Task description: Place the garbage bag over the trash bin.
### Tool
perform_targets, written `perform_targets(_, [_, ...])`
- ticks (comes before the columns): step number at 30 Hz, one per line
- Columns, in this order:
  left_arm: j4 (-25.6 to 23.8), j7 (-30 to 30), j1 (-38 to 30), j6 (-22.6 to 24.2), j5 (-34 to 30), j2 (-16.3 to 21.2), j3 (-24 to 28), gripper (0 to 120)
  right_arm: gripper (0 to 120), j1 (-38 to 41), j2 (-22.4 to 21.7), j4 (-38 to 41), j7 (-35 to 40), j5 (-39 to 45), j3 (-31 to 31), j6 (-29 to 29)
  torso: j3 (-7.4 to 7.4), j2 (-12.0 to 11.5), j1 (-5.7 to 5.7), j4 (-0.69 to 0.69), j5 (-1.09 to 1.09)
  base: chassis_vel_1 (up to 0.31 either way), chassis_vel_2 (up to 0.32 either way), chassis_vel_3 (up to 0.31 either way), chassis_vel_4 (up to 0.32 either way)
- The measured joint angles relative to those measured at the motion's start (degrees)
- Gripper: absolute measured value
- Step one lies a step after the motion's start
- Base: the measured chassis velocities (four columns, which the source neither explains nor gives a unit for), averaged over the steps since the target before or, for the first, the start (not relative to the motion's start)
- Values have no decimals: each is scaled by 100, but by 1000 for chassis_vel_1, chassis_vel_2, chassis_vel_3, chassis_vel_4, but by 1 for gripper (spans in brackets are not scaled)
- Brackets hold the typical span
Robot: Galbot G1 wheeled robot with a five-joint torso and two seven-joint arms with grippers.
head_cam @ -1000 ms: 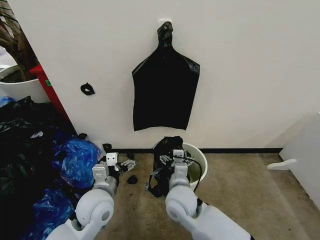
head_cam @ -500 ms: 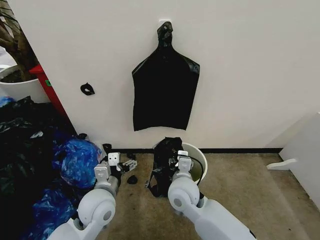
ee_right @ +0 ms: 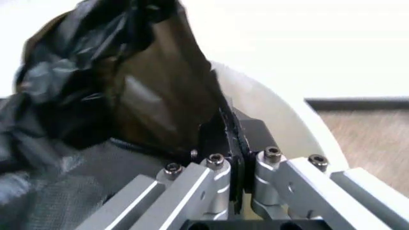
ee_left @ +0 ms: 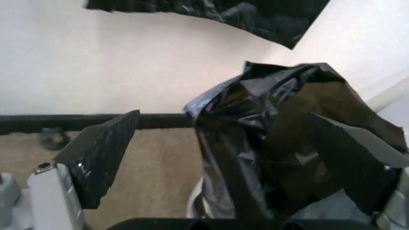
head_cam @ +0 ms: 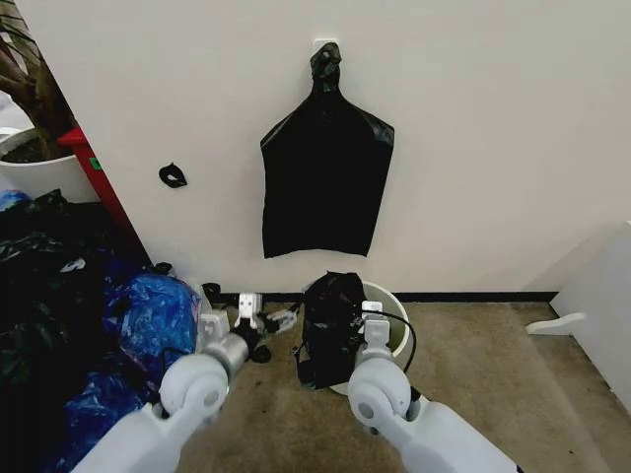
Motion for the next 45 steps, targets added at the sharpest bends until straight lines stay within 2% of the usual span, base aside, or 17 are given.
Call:
perform_targets(2, [40,-93,-182,554,-259,-130,30,100,0,-1,-138,14,-231,-190,-54,-62,0,0,0,4,1,0,0,0,0])
perform_targets(3, [42,-152,-225,689,-306,-165,40,100,0,-8,-172,41,-265,-199,-66,-99,0,0,0,3,0,0,0,0,0])
perform_targets(5, [79,-500,-448,1233,-409,-362,160,100,0,-54,-284,159,-391,-195,-88,-261,0,0,0,2,2,0,0,0,0])
perform_targets(9, [220,-802,-677,1517,-359,-619,457,100,0,-86,-347,292,-424,-51,-90,-471,0,0,0,1,1,0,0,0,0])
perform_targets(12, [461,-1273,-950,1725,-224,-982,809,100,0,-89,-357,349,-427,37,-86,-572,0,0,0,2,1,0,0,0,0])
perform_targets(20, [999,-2114,-1297,1776,86,-1476,1138,99,0,-111,-302,310,-470,-68,-121,-536,0,0,0,2,2,0,0,0,0])
perform_targets(33, [1741,-2334,-1503,1800,506,-1839,1395,93,0,-123,-220,266,-515,-216,-182,-398,0,0,0,2,2,0,0,0,0])
perform_targets(37, [2009,-2185,-1556,1708,660,-1969,1412,76,0,-164,-219,272,-528,-266,-188,-353,-2,2,-1,3,2,0,0,0,0])
perform_targets(40, [2088,-2148,-1568,1692,665,-2007,1413,69,0,-169,-230,273,-534,-285,-187,-330,-2,2,-1,3,1,0,0,0,0])
perform_targets(43, [2187,-2113,-1594,1701,636,-2076,1421,53,0,-179,-250,275,-549,-319,-181,-288,-2,2,-1,3,0,0,0,0,0])
perform_targets(45, [2200,-2111,-1600,1708,631,-2085,1423,52,0,-181,-252,275,-550,-323,-181,-285,-2,2,-1,3,0,0,0,0,0])
